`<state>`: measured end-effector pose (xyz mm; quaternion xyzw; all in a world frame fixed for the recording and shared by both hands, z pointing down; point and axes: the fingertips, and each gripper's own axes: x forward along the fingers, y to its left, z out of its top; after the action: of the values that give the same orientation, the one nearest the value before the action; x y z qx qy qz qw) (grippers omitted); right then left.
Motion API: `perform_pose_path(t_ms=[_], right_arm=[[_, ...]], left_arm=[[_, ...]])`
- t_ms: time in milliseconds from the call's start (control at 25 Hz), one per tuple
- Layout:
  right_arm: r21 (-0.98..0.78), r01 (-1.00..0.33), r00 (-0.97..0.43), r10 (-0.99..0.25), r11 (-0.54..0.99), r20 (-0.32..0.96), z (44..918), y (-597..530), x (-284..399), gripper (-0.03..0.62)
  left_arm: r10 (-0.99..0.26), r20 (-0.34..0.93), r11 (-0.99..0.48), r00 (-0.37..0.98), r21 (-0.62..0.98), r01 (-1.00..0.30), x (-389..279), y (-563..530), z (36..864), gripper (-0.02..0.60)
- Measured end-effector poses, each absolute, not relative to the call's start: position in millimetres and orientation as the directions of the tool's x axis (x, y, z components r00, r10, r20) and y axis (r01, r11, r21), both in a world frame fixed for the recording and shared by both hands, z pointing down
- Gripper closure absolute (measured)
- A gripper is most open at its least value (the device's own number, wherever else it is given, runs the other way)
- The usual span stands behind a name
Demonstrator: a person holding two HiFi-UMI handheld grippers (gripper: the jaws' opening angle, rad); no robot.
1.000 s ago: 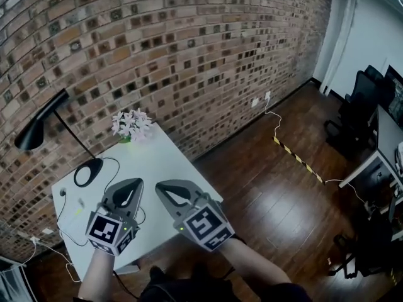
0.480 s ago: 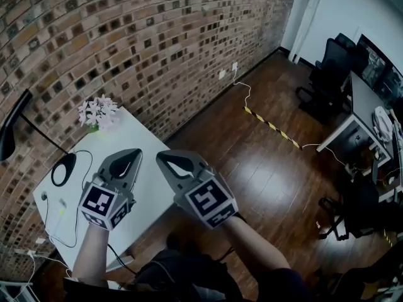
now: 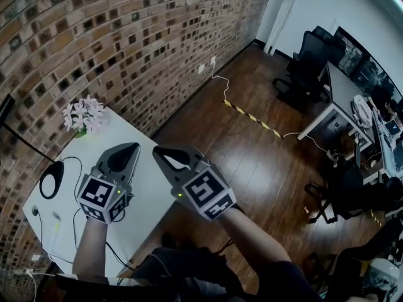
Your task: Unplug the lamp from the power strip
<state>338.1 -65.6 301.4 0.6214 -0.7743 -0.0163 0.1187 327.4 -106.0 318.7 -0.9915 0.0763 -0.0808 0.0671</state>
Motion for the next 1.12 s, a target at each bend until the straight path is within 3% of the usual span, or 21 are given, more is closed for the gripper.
perform_pose_path(t_ms=[280, 480, 800, 1120], right_arm=[[0.165, -0.974, -0.126, -0.975, 0.157, 0.183, 308.0, -79.1, 353.9, 0.591], [0.166, -0.984, -0.051, -0.991, 0.071, 0.123, 292.1, -67.5, 383.5, 0.591], [0.127, -0.991, 0.062, -0.995, -0.052, 0.08, 284.0, -29.4, 447.4, 0.591], [0.11, -0.991, 0.089, -0.994, -0.081, 0.062, 291.8, 20.4, 532.4, 0.592]], left_arm=[[-0.103, 0.133, -0.99, 0.986, -0.115, -0.088, 342.8, -119.9, 329.1, 0.586], [-0.026, 0.114, -0.995, 0.993, -0.094, -0.015, 373.8, -100.6, 312.6, 0.588], [0.029, 0.134, -0.991, 0.991, -0.126, 0.046, 436.2, -72.2, 317.2, 0.588], [0.039, 0.151, -0.986, 0.988, -0.155, 0.063, 527.2, -27.0, 316.1, 0.588]])
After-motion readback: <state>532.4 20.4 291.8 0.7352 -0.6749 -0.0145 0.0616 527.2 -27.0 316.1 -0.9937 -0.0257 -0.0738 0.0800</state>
